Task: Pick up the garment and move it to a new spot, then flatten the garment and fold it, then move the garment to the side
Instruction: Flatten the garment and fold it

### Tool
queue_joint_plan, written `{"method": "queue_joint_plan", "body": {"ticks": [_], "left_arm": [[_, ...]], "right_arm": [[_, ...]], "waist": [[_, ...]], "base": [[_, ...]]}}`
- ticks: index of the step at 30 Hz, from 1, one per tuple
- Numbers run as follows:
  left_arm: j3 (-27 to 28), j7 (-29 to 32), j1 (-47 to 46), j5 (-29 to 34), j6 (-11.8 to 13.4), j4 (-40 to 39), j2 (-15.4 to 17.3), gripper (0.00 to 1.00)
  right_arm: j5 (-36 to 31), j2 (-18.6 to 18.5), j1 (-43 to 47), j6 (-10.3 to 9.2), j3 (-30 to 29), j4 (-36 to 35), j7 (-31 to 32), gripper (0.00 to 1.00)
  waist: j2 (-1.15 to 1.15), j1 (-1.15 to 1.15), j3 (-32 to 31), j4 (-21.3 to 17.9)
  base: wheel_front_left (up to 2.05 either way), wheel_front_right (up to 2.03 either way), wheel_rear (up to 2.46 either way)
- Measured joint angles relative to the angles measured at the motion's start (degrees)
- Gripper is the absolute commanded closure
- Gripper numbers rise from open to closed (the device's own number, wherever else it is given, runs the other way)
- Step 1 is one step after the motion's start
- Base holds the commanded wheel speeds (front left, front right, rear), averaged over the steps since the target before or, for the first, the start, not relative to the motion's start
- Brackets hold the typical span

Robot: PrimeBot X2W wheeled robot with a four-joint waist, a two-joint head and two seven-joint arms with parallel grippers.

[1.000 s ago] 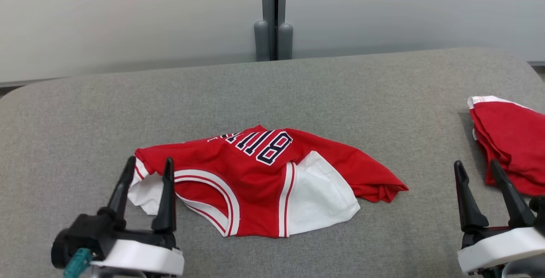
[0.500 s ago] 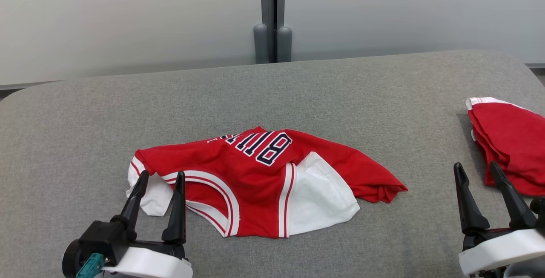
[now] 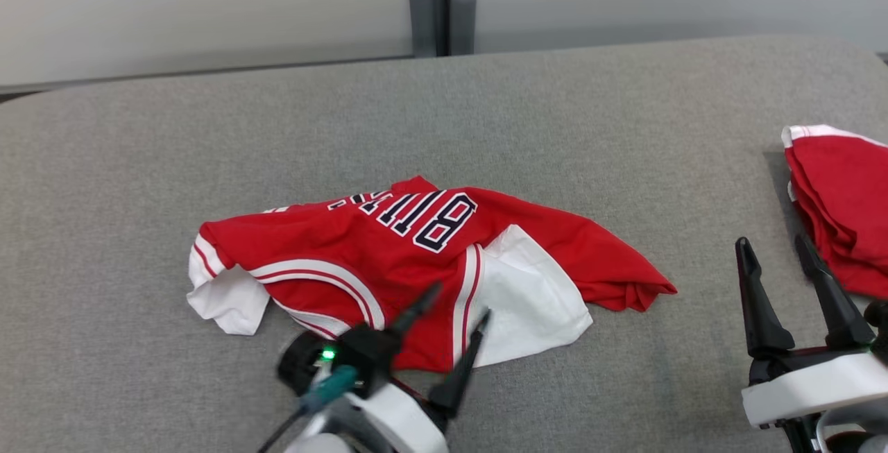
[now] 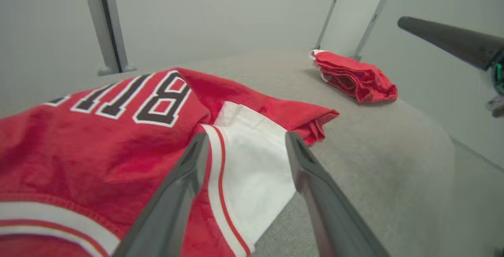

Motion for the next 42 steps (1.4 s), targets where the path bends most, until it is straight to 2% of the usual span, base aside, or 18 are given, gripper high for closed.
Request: {"method": "queue_joint_plan", "body": {"ticks": [3, 5, 10, 11, 12, 17, 23, 28, 34, 42], "left_arm": [[-4.0, 1.5, -2.2, 0.6, -3.0, 6.0, -2.1, 0.00], [-5.7, 2.8, -3.2, 0.7, -4.0, 9.9, -3.0, 0.00], [-7.5, 5.8, -4.9, 0.9, -4.2, 18.4, -3.4, 0.02], [-7.7, 6.0, -5.3, 1.2, -4.0, 19.1, -3.3, 0.43], [-7.7, 6.1, -5.6, 1.4, -3.8, 19.6, -3.4, 1.00], [-7.2, 5.2, -6.1, 2.2, -2.2, 20.4, -2.0, 1.00], [-6.2, 3.8, -6.0, 2.5, -1.4, 19.1, 0.0, 1.00], [-3.1, 0.9, -4.7, 1.1, 0.7, 14.7, 2.2, 1.00], [0.4, 0.2, -1.6, -1.0, 3.3, 8.4, 4.9, 1.00], [1.5, 0.5, 0.3, -1.7, 5.1, 3.4, 6.2, 1.00]], "right_arm": [[-0.1, 0.2, -0.9, 0.00, 0.3, 0.2, -0.4, 0.00], [-0.1, 0.3, -1.3, 0.00, 0.6, 0.4, -0.5, 0.00], [0.0, 0.5, -1.8, 0.01, 0.2, 1.3, -1.2, 0.00], [0.0, 0.6, -1.7, 0.00, 0.2, 1.4, -1.2, 0.00], [0.0, 0.6, -1.8, 0.00, 0.1, 1.5, -1.5, 0.00], [0.0, 0.8, -1.7, 0.01, -0.4, 2.0, -1.8, 0.00], [0.1, 1.2, -1.7, 0.01, -0.5, 1.8, -2.0, 0.00], [0.1, 1.3, -1.7, 0.00, -1.1, 1.8, -2.0, 0.00], [0.1, 1.3, -1.3, 0.00, -1.4, 1.5, -1.9, 0.00], [0.1, 1.3, -0.7, 0.00, -1.6, 0.8, -1.5, 0.00]], "waist": [[0.00, 0.00, 1.9, -0.6], [0.00, 0.00, 2.8, -1.2], [0.00, 0.00, 4.3, -3.0], [0.00, 0.00, 4.4, -3.1], [0.00, 0.00, 4.4, -3.2], [0.00, 0.00, 4.2, -2.6], [0.00, 0.00, 3.8, -1.0], [0.00, 0.00, 2.6, 0.4], [0.00, 0.00, 1.0, 1.8], [0.00, 0.00, 0.1, 2.5]], "base": [[0.00, 0.00, 0.00], [0.00, 0.00, 0.00], [0.00, 0.00, 0.00], [0.00, 0.00, 0.00], [0.00, 0.00, 0.00], [0.00, 0.00, 0.00], [0.00, 0.00, 0.00], [0.00, 0.00, 0.00], [0.00, 0.00, 0.00], [0.00, 0.00, 0.00]]}}
